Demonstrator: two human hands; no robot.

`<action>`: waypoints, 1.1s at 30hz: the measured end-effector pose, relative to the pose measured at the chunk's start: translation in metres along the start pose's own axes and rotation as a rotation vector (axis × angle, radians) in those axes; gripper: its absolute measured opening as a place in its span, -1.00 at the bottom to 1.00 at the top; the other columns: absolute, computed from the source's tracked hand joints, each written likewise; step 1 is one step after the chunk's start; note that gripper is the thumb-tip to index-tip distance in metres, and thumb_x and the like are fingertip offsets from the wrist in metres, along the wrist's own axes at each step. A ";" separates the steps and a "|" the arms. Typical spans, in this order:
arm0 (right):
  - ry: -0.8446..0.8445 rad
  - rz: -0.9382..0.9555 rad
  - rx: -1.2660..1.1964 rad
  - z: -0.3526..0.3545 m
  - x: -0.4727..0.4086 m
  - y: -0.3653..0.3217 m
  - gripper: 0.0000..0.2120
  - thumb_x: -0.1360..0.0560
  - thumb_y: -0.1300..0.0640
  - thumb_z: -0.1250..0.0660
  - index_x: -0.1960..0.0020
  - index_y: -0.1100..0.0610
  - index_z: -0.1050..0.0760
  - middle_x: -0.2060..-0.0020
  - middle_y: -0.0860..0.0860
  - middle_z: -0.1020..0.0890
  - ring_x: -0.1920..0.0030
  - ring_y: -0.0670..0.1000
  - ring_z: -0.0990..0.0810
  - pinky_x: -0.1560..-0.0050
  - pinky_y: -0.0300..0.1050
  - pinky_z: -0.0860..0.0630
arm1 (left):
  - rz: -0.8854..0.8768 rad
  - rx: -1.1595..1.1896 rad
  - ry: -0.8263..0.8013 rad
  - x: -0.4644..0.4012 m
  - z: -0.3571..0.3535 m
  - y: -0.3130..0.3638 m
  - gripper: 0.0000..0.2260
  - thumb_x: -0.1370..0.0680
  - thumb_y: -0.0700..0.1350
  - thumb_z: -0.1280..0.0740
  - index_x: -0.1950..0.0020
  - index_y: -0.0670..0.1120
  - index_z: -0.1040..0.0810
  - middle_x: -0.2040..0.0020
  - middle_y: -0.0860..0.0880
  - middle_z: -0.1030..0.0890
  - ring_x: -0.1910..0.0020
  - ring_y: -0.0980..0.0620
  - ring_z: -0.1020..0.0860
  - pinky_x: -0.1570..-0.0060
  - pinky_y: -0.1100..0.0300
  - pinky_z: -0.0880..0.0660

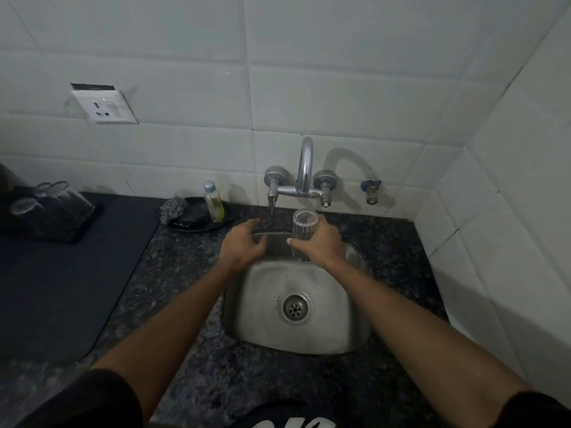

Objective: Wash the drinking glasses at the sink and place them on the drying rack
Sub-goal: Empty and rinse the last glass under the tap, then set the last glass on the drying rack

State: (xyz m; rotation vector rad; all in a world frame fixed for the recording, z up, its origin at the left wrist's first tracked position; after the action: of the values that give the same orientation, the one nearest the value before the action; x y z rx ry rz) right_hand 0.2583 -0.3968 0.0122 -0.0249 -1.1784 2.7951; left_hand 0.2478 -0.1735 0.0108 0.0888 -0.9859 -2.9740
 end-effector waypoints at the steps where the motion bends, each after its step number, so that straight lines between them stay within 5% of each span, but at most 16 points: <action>1: -0.004 -0.001 -0.015 -0.001 0.000 0.000 -0.30 -0.25 -0.15 -0.70 -0.26 0.08 -0.53 -0.13 0.03 -0.70 -0.11 0.07 -0.68 0.00 -0.16 -0.53 | 0.001 0.001 0.002 0.002 0.001 -0.001 -0.45 -0.53 0.04 -0.40 -0.49 -0.11 -0.48 -0.35 -0.13 -0.62 -0.29 -0.11 -0.60 -0.28 -0.03 -0.55; 6: -0.060 0.095 -0.073 -0.018 0.002 -0.017 -0.27 -0.15 -0.20 -0.70 -0.22 0.03 -0.57 -0.10 -0.04 -0.69 -0.08 -0.01 -0.67 -0.10 0.00 -0.65 | 0.048 -0.006 0.057 0.014 0.014 -0.017 -0.47 -0.53 0.05 -0.41 -0.47 -0.10 -0.51 -0.30 -0.12 -0.65 -0.24 -0.10 -0.63 -0.22 0.01 -0.55; 10: -0.131 0.233 -0.062 -0.053 0.005 -0.057 -0.31 -0.13 -0.27 -0.65 -0.17 -0.02 -0.60 -0.07 -0.04 -0.64 -0.06 -0.07 -0.61 -0.09 -0.06 -0.61 | 0.158 -0.008 0.118 0.037 0.042 -0.057 -0.40 -0.48 0.16 -0.32 -0.46 -0.09 -0.51 -0.30 -0.11 -0.66 -0.24 -0.10 -0.63 -0.21 -0.03 -0.58; 21: -0.311 0.400 -0.247 -0.235 0.019 -0.233 -0.20 -0.07 -0.37 -0.61 -0.16 0.05 -0.59 -0.07 0.08 -0.64 -0.10 0.06 -0.65 -0.14 0.04 -0.64 | 0.446 -0.155 0.287 0.089 0.170 -0.244 -0.50 -0.57 0.06 -0.38 -0.46 -0.11 -0.50 -0.38 -0.14 -0.59 -0.33 -0.18 -0.56 -0.26 -0.04 -0.54; 26: -0.402 0.454 -0.200 -0.326 0.025 -0.335 -0.29 -0.16 -0.15 -0.73 -0.17 0.12 -0.57 -0.10 0.06 -0.56 -0.06 0.00 -0.56 -0.10 -0.13 -0.51 | 0.575 -0.190 0.344 0.091 0.232 -0.360 -0.59 -0.57 0.07 -0.35 -0.29 -0.18 -0.54 -0.24 -0.19 -0.62 -0.22 -0.24 -0.58 -0.12 -0.08 -0.56; 33: -0.453 0.470 -0.150 -0.446 0.002 -0.428 -0.34 -0.17 0.00 -0.76 -0.16 0.09 -0.54 -0.06 -0.03 -0.54 -0.01 -0.10 -0.47 0.08 -0.40 -0.36 | 0.667 -0.233 0.214 0.073 0.249 -0.499 -0.28 -0.56 0.16 -0.39 -0.58 -0.21 -0.30 -0.57 -0.30 -0.30 -0.54 -0.30 -0.29 -0.40 -0.22 -0.38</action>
State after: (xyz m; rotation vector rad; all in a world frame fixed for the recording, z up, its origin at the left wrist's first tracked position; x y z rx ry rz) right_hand 0.3221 0.2182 0.0068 0.3892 -1.6703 3.2141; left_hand 0.1668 0.3736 -0.0915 0.0591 -0.5027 -2.3757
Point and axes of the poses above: each hand's wrist, its own x-axis away from the middle knuckle, its own z-axis out of the back of the hand, y = z × x, the point moved 10 cm from there along -x, towards the middle knuckle
